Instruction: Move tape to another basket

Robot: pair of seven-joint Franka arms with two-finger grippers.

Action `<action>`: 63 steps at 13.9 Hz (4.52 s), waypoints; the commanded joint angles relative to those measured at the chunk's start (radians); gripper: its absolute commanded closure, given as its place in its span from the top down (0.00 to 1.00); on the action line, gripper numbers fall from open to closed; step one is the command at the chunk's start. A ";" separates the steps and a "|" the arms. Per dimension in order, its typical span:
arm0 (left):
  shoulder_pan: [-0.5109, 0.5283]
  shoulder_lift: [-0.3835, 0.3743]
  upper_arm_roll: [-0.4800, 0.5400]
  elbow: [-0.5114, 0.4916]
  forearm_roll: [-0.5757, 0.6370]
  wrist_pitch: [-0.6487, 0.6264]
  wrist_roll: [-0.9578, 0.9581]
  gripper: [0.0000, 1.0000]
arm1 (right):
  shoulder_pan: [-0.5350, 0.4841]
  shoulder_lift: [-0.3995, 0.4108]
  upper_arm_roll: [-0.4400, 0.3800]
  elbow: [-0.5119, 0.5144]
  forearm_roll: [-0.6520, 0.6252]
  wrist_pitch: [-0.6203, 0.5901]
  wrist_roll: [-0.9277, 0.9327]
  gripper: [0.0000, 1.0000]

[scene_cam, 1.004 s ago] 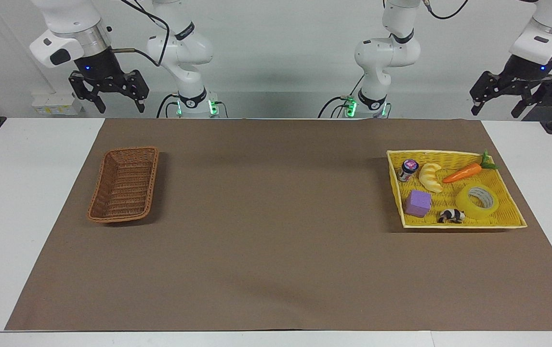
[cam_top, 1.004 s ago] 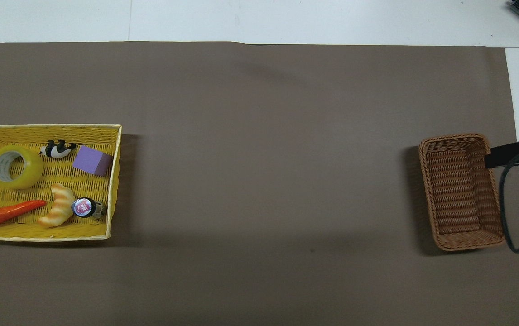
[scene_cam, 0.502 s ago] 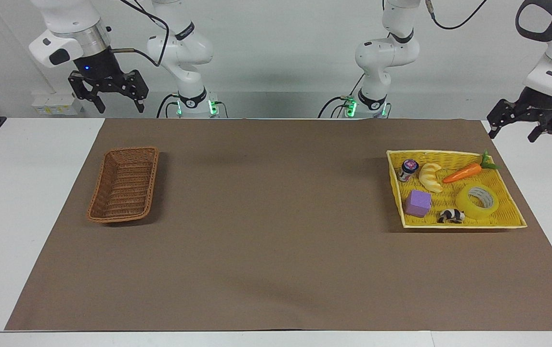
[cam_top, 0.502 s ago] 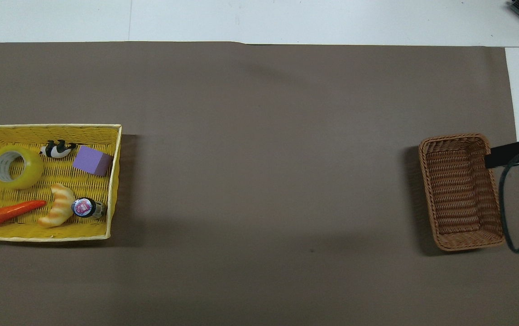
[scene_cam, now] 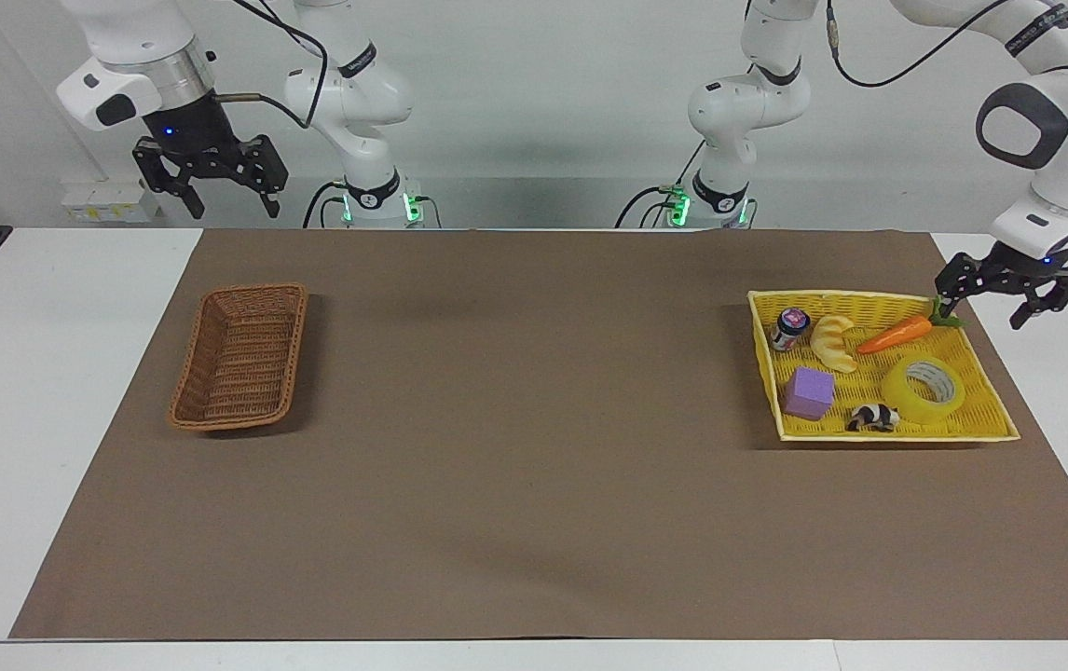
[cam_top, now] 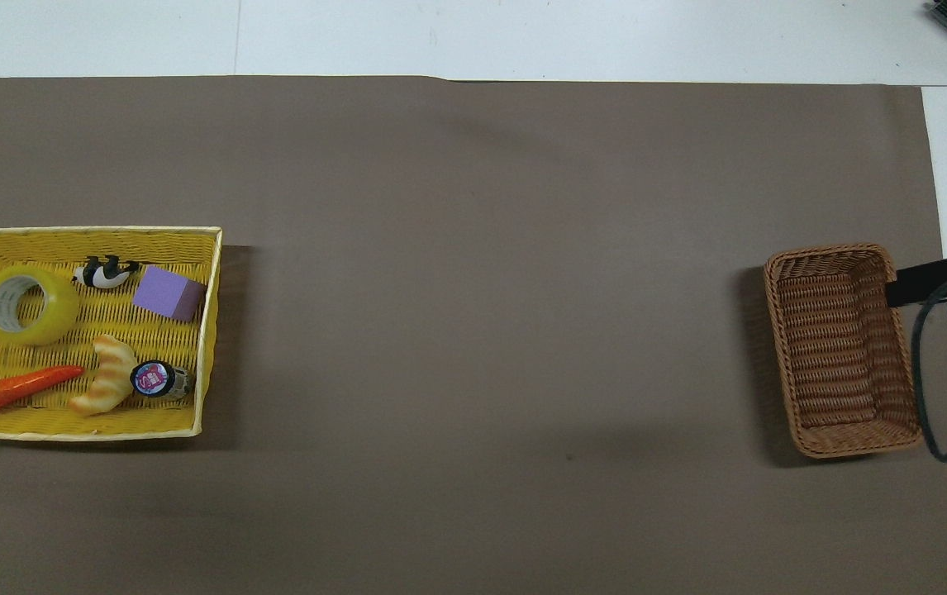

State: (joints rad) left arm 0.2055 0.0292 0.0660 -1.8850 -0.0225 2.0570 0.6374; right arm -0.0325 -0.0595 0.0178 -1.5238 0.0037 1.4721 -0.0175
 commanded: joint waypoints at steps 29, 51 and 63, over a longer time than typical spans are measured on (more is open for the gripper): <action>0.120 0.287 -0.012 -0.065 -0.108 0.296 0.288 0.02 | 0.005 -0.114 0.011 -0.351 0.180 0.241 -0.022 1.00; -0.432 0.110 -0.023 -0.051 -0.108 0.169 -0.749 0.00 | 0.117 0.000 0.010 -0.596 0.660 0.562 -0.226 1.00; -0.756 0.155 -0.025 -0.054 -0.108 0.299 -1.234 0.00 | 0.261 0.138 0.011 -0.550 0.927 0.838 -0.362 1.00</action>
State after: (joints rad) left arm -0.5025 0.1798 0.0233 -1.9289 -0.1184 2.3008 -0.5347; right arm 0.2074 0.0440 0.0299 -2.1279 0.9008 2.3008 -0.3682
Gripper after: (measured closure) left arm 0.784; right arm 0.000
